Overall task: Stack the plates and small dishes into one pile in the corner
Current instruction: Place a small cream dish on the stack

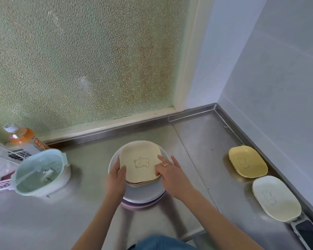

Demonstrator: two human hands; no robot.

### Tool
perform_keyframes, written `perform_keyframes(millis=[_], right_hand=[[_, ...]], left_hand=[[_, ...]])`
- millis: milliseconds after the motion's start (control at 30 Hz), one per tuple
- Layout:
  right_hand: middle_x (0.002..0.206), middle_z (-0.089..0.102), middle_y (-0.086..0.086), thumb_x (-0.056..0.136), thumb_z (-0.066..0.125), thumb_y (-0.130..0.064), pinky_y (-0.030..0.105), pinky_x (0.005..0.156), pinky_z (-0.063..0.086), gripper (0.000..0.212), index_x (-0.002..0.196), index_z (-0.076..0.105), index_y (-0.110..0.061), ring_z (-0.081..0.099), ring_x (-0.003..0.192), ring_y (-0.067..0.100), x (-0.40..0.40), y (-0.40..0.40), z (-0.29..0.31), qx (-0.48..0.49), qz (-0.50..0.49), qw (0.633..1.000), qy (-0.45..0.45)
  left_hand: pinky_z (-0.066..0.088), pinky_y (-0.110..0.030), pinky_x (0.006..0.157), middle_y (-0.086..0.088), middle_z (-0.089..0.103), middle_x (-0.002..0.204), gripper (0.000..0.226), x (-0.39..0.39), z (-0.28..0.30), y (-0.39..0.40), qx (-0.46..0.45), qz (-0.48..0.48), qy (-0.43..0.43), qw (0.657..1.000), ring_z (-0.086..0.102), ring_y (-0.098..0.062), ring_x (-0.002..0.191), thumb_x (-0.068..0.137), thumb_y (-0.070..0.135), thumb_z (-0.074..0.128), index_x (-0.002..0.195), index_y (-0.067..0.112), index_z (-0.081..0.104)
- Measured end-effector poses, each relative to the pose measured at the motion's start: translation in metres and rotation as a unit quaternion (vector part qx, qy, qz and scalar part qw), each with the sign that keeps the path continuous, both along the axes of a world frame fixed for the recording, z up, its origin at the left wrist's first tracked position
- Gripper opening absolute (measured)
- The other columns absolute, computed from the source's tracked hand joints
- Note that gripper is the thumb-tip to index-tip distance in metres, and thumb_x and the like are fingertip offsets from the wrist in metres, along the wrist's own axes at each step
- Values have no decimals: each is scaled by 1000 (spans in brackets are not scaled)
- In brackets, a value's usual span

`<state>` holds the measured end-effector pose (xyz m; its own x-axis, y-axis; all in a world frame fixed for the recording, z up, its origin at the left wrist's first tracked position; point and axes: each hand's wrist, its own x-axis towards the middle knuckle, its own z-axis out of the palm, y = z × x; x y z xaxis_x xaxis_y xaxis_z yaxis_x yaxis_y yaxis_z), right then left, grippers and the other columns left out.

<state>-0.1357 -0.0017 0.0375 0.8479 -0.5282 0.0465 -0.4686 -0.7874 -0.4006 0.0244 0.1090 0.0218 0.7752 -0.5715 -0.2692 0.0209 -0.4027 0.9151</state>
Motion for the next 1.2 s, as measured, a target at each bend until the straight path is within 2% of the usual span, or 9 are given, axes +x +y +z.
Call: perform_keyframes(millis=[133,267,367,467,633,767,900,1033,1200], right_hand=[[130,57,9,86,36,5,20,114,-5,24,86,52,-12,17,143,8,2,-5,-4,26,-4,1000,-17],[131,56,10,85,36,6,22,117,-2,24,86,53,-11,18,142,7,1,-7,-5,28,-5,999,-20],[137,52,8,86,37,5,19,114,-4,25,89,54,-12,17,142,6,-1,-10,-5,34,6,999,-22],[143,46,0,83,37,8,31,119,8,38,104,61,-14,22,141,4,-10,-13,-3,76,17,994,-72],[142,46,2,75,35,3,34,107,36,54,120,59,-16,39,134,16,-58,-50,-25,72,-226,952,-192],[143,42,17,79,45,6,44,105,36,56,134,42,-6,39,132,34,-119,-94,-46,85,-416,900,-101],[150,32,16,95,42,-13,50,108,30,56,145,18,-4,20,142,31,-165,-114,-68,106,-462,875,100],[128,55,13,91,47,-15,48,96,43,51,138,27,-11,48,123,30,-175,-114,-77,58,-445,873,191],[121,54,8,91,40,-7,45,91,35,37,122,52,-22,46,116,29,-167,-101,-79,69,-434,880,179]], left_hand=[[40,-32,83,-1,59,104,51,-6,-4,-2,46,0,-46,998,56,-29,100,95,13,42,143,28,36],[34,-44,106,-1,39,147,67,-10,-6,-4,69,-19,-94,993,45,-30,122,94,6,38,149,34,11],[28,-40,109,0,35,150,70,-11,-4,-8,79,-22,-117,990,39,-30,131,92,1,38,149,33,13],[31,-41,107,-1,40,147,68,-9,-5,-8,94,-21,-128,987,43,-32,127,91,1,39,148,32,21],[36,-45,104,-3,44,142,66,-9,-7,-10,115,-28,-137,983,46,-33,119,90,3,39,147,30,22],[35,-45,104,-4,43,143,65,-9,-9,-10,118,-19,-135,984,45,-34,121,90,2,38,147,29,23],[34,-44,104,-4,41,145,64,-9,-12,-10,113,-13,-126,985,44,-35,123,91,3,38,147,32,23],[35,-44,103,-3,41,146,64,-11,-12,-11,114,-12,-128,985,44,-35,123,92,4,38,147,32,23],[36,-45,102,-6,43,143,63,-12,-13,-10,115,-4,-129,985,46,-37,119,93,5,37,147,33,22]])
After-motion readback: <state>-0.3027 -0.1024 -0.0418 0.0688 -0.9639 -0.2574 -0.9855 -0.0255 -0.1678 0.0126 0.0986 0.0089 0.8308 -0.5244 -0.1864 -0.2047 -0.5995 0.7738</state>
